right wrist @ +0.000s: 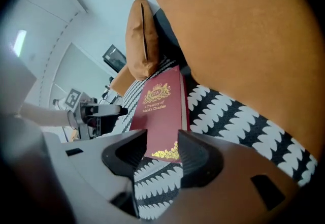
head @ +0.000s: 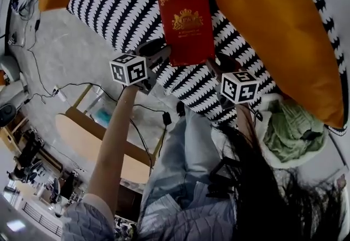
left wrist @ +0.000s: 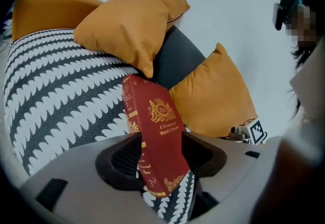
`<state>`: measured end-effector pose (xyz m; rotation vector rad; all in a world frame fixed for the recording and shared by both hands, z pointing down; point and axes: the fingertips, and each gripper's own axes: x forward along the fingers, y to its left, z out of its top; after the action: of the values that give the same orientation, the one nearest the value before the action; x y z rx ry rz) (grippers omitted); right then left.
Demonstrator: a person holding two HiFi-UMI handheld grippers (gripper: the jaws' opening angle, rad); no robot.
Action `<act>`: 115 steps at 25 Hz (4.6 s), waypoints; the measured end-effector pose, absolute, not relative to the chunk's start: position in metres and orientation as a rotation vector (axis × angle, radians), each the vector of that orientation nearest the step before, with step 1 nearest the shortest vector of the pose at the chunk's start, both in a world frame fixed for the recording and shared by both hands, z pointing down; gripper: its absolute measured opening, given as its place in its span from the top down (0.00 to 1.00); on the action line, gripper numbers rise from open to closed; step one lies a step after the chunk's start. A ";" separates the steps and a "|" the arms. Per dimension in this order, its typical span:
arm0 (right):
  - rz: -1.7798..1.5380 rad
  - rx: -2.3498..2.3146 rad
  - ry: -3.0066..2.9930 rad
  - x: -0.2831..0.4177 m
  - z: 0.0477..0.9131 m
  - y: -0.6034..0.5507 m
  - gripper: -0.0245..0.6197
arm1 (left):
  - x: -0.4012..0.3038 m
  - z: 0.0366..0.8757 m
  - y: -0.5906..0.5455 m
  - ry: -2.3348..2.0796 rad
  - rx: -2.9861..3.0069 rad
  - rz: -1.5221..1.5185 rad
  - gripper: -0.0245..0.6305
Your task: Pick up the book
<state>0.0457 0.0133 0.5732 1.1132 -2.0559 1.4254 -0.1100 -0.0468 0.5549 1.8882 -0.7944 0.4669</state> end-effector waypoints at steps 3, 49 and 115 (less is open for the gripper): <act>1.404 1.043 -2.076 0.044 0.594 0.020 0.65 | -0.109 0.580 -0.047 -0.801 1.848 0.448 0.58; 1.347 0.946 -2.001 0.050 0.566 0.072 0.58 | -0.066 0.561 -0.001 -0.718 1.903 0.472 0.48; 0.812 1.040 -2.342 -0.096 0.183 0.360 0.59 | -0.226 0.164 0.305 -1.067 2.145 -0.075 0.48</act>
<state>-0.0963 0.3599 0.1830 1.0402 -2.3416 0.8118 -0.2259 0.3050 0.1645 2.1449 -1.0665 -0.0750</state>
